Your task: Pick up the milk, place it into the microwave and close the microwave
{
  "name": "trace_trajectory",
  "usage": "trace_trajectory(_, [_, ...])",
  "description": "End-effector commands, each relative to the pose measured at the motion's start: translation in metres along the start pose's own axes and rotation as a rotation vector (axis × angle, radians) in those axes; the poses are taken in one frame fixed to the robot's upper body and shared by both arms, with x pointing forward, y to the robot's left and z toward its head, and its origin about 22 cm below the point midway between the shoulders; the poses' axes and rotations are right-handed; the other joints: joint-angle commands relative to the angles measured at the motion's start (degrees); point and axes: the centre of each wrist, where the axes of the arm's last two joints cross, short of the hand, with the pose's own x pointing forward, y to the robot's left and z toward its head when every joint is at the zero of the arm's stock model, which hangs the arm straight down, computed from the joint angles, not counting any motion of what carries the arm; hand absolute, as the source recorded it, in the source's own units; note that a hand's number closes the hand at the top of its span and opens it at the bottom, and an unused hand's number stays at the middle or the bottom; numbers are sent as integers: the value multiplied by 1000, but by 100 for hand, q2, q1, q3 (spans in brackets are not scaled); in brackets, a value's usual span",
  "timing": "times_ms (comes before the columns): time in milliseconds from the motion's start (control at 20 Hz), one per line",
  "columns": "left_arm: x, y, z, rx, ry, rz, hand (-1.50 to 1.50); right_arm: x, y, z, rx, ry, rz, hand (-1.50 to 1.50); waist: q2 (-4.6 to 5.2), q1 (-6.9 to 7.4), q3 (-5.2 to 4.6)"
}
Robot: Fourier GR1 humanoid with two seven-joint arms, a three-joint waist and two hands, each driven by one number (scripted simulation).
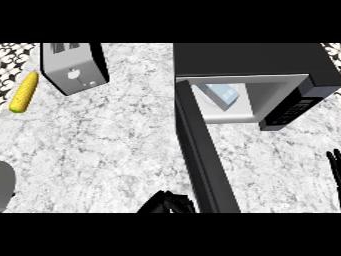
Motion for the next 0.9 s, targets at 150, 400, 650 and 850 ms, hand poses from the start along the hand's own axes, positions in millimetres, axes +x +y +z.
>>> trace_trajectory(150, [-2, -31, -42, -71, 3, -22, 150, 55, -18, 28, 91, -72, -83, -150, 18, -26, 0])
trace_trajectory(400, [-4, -50, -54, -85, -3, -21, 150, 67, -2, 11, 153, -119, -142, -150, 48, -197, -7])
trace_trajectory(650, [6, -47, -75, -59, -27, -92, 150, 87, -1, -12, 194, -116, -124, -150, 89, -391, -14])
trace_trajectory(850, [13, -27, -98, -4, 10, -93, 150, 101, 1, -22, 250, -137, -126, -150, 136, -638, -17])
